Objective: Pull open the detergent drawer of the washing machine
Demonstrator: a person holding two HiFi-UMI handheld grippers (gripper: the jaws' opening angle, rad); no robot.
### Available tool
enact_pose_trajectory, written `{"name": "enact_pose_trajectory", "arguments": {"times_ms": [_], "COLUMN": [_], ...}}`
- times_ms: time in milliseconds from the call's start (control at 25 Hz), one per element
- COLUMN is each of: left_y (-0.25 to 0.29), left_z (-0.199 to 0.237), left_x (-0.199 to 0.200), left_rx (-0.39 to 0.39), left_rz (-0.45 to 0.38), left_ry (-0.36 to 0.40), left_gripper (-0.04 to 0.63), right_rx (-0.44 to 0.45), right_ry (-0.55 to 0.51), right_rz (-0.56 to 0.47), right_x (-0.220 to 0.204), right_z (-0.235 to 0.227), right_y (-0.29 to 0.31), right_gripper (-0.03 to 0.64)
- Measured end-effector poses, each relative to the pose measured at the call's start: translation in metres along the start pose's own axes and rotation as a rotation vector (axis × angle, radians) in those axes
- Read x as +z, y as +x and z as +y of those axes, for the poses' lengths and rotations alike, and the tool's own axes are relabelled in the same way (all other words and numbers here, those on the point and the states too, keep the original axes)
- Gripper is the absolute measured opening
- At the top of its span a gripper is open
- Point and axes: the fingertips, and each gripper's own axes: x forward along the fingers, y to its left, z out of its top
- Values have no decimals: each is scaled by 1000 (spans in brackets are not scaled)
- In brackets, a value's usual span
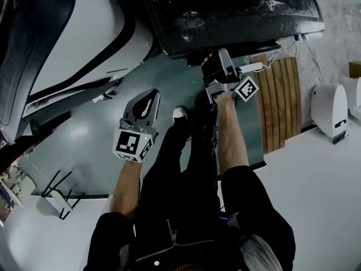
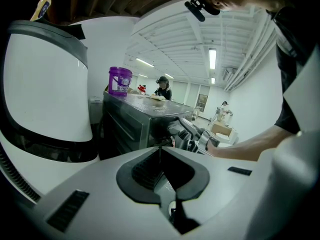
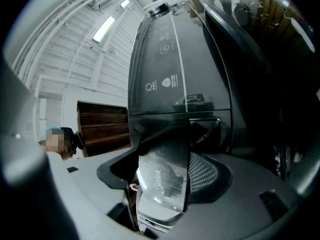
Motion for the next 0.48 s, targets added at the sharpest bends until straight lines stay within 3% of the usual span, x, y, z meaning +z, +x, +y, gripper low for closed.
{"name": "enact_pose_trajectory", "arguments": {"times_ms": [480], "left_y": [-1], "left_z": [-4], "left_x": [-5], "left_rx": [-1], "left_rz": [2], "left_ry": [6], "left_gripper": [26], "right_rx": [-11], "right_ry": [1], "right_rz": [-17], "right_x": [-5], "right_z": [13], "right_y": [-25], "right_gripper": [290]}}
